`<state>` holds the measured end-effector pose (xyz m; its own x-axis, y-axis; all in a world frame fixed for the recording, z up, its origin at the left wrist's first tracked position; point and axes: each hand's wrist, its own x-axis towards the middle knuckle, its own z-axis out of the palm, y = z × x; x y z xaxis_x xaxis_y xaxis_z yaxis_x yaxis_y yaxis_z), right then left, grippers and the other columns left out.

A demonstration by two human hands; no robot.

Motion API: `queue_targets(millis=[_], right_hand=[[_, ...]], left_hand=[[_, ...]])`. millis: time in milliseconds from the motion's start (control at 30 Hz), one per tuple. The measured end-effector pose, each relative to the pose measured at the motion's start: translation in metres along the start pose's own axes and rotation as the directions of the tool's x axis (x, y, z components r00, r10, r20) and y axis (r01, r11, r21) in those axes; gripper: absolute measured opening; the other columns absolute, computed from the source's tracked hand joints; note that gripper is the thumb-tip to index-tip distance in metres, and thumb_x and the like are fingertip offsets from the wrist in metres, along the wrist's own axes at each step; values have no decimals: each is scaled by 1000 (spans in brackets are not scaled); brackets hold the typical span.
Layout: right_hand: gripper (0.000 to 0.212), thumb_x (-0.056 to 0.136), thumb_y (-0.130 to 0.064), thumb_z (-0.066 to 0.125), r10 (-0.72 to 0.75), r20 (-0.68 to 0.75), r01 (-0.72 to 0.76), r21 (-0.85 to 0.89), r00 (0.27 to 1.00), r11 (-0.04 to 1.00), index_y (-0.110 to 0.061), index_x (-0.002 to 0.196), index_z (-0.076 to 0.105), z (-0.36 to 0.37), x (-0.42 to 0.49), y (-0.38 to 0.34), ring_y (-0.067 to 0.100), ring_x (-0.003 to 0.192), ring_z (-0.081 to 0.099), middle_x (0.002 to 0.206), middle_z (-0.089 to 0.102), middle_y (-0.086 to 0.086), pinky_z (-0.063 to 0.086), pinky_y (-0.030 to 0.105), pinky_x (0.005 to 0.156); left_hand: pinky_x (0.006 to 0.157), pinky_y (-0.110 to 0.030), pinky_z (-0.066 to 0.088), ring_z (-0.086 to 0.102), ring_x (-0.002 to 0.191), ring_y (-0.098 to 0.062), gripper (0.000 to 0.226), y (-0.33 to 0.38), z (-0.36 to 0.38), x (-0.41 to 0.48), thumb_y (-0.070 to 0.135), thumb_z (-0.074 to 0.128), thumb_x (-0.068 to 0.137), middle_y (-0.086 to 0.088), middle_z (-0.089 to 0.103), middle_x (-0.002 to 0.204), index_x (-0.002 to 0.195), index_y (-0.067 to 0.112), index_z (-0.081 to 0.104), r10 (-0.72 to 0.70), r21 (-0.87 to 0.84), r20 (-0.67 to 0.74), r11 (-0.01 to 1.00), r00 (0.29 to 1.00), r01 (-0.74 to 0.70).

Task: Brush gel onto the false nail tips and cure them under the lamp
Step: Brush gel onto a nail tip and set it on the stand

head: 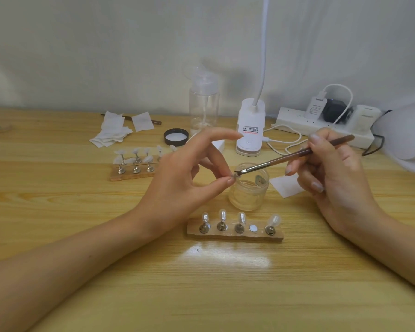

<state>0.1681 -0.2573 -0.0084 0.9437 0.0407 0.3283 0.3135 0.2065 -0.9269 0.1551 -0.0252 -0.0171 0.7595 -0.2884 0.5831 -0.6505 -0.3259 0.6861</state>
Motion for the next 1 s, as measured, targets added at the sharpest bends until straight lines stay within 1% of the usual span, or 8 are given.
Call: queue_targets(millis=[167, 300, 467, 567, 633, 733, 867, 1000], right_hand=[[30, 103, -20, 44, 6, -53, -7, -13, 999, 1000, -21, 74, 49, -1, 1, 0, 8, 36, 29, 60, 66, 8, 26, 17, 41], [28, 100, -24, 46, -41, 8, 41, 27, 999, 999, -24, 73, 53, 0, -1, -1, 7, 36, 31, 63, 67, 6, 30, 15, 41], [27, 104, -18, 42, -15, -38, 12, -64, 999, 998, -16, 78, 46, -2, 0, 1, 9, 36, 30, 61, 66, 8, 26, 18, 40], [29, 104, -19, 42, -27, -58, 26, -30, 998, 999, -20, 76, 47, -2, 0, 0, 9, 36, 30, 61, 66, 7, 26, 19, 41], [29, 103, -21, 43, -56, -31, 56, 10, 998, 998, -22, 75, 50, -1, 0, -1, 8, 36, 31, 62, 67, 6, 28, 17, 42], [25, 102, -23, 45, -72, 11, 72, -18, 997, 997, -19, 77, 49, 1, -2, -1, 8, 36, 32, 63, 67, 6, 30, 16, 41], [26, 103, -19, 43, -40, -40, 37, -86, 998, 996, -15, 78, 47, -1, -1, 0, 10, 37, 30, 60, 65, 8, 28, 17, 40], [30, 102, -23, 45, -80, -37, 79, -15, 996, 997, -25, 73, 54, -1, -1, -1, 9, 36, 31, 61, 66, 6, 29, 16, 41]], left_hand=[[59, -28, 41, 68, 82, -20, 52, 0, 0, 0, 12, 75, 88, 9, 69, 82, 134, 26, 55, 6, 7, -1, 1000, 1000, -6], [59, -36, 42, 68, 83, -21, 52, 0, 0, 1, 12, 74, 88, 8, 70, 82, 134, 27, 55, -6, -9, 0, 1000, 1000, 6], [58, -25, 40, 65, 76, -22, 52, -1, 0, 1, 11, 74, 87, 8, 69, 80, 134, 26, 56, -24, -26, 1, 999, 1000, 24], [57, -29, 40, 66, 79, -19, 53, -1, 0, 1, 8, 75, 88, 9, 69, 79, 134, 25, 56, -27, -30, 1, 999, 1000, 27], [57, -31, 40, 66, 80, -17, 53, -1, 1, 1, 7, 75, 87, 8, 69, 79, 134, 25, 56, -31, -27, 0, 999, 1000, 31], [58, -24, 40, 64, 77, -18, 52, -1, 1, 1, 9, 74, 87, 9, 68, 78, 134, 25, 56, -32, -27, -1, 999, 999, 32], [58, -37, 41, 63, 77, -15, 51, 0, 1, 1, 14, 73, 86, 10, 67, 78, 132, 27, 56, -39, -22, -8, 999, 999, 39], [58, -41, 41, 63, 78, -13, 51, 0, 1, 1, 12, 73, 86, 10, 66, 77, 132, 27, 56, -52, -35, -4, 998, 999, 52]])
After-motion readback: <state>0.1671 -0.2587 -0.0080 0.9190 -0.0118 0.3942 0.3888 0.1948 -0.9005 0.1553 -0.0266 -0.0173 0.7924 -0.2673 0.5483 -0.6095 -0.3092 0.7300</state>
